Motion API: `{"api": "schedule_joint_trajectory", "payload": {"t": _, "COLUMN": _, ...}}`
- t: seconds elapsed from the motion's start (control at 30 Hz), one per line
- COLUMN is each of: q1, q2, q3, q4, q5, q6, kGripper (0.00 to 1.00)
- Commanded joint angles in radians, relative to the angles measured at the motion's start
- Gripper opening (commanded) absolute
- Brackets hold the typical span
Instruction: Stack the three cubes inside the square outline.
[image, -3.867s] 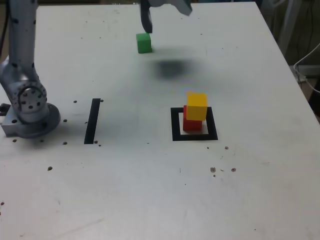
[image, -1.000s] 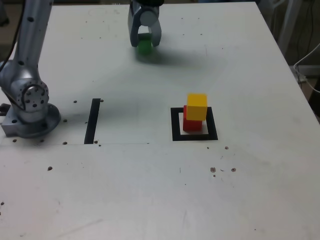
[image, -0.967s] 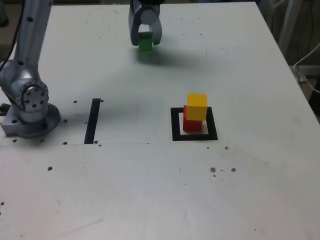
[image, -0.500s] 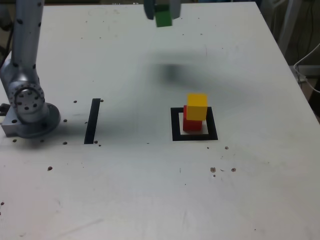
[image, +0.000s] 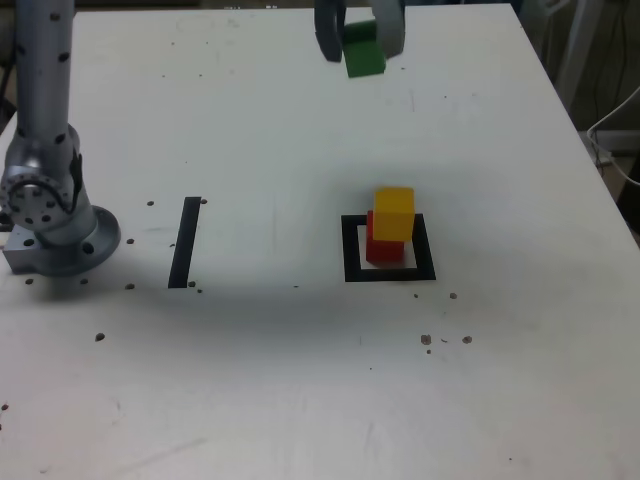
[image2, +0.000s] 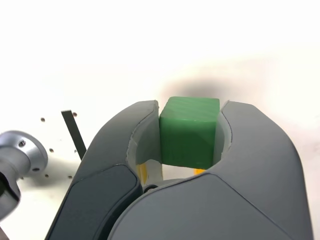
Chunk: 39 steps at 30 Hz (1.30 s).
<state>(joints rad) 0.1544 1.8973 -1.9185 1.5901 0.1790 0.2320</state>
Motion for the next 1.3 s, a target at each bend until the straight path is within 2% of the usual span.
{"api": "schedule_joint_trajectory", "payload": {"t": 0.0, "q1": -0.04, "q2": -0.008, "q3": 0.016, "q4": 0.031, "q5": 0.0, "q6": -0.048, "kGripper": 0.17}}
{"api": "schedule_joint_trajectory", "payload": {"t": 0.13, "q1": -0.111, "q2": -0.008, "q3": 0.048, "q4": 0.036, "q5": -0.005, "q6": -0.146, "kGripper": 0.17}}
{"api": "schedule_joint_trajectory", "payload": {"t": 0.37, "q1": -0.244, "q2": 0.019, "q3": 0.05, "q4": 0.042, "q5": 0.017, "q6": -0.281, "kGripper": 0.17}}
{"api": "schedule_joint_trajectory", "payload": {"t": 0.6, "q1": -0.323, "q2": 0.073, "q3": 0.034, "q4": 0.044, "q5": 0.01, "q6": -0.336, "kGripper": 0.17}}
{"api": "schedule_joint_trajectory", "payload": {"t": 0.9, "q1": -0.365, "q2": 0.172, "q3": -0.011, "q4": 0.043, "q5": 0.01, "q6": -0.369, "kGripper": 0.17}}
{"api": "schedule_joint_trajectory", "payload": {"t": 1.27, "q1": -0.369, "q2": 0.211, "q3": -0.021, "q4": 0.042, "q5": 0.006, "q6": -0.388, "kGripper": 0.17}}
